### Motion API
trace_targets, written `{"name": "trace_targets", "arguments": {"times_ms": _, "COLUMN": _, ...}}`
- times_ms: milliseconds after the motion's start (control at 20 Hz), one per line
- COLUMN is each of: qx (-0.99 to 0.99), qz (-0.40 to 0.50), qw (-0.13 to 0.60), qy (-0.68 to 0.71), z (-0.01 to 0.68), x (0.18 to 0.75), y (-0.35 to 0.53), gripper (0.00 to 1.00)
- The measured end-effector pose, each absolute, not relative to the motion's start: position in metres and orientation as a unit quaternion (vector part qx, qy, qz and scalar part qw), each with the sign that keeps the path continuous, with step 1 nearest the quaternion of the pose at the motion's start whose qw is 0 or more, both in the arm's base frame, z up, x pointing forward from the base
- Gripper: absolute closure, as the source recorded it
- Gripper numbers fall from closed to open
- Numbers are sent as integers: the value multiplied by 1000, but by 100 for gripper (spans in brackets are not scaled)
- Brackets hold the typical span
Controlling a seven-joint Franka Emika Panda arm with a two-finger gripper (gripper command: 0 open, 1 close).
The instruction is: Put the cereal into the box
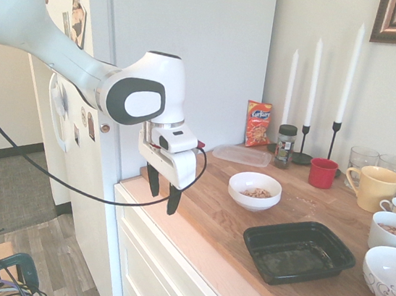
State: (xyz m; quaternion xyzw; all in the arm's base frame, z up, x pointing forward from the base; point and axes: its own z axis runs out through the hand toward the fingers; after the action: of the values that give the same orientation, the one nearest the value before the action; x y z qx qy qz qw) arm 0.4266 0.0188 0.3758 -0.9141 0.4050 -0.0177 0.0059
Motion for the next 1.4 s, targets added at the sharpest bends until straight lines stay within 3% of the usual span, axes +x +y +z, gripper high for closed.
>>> {"name": "trace_targets", "arguments": {"times_ms": 200, "qx": -915, "qz": -38, "qw": 11, "qy": 403, "z": 382, "x": 438, "y": 16, "gripper": 0}}
{"name": "trace_targets", "arguments": {"times_ms": 450, "qx": -919, "qz": -70, "qw": 2, "qy": 389, "z": 400, "x": 501, "y": 22, "gripper": 0}}
{"name": "trace_targets", "arguments": {"times_ms": 850, "qx": -921, "qz": -164, "qw": -109, "qy": 336, "z": 402, "x": 598, "y": 70, "gripper": 0}}
{"name": "trace_targets", "arguments": {"times_ms": 1400, "qx": -907, "qz": -212, "qw": -227, "qy": 283, "z": 335, "x": 668, "y": 126, "gripper": 0}}
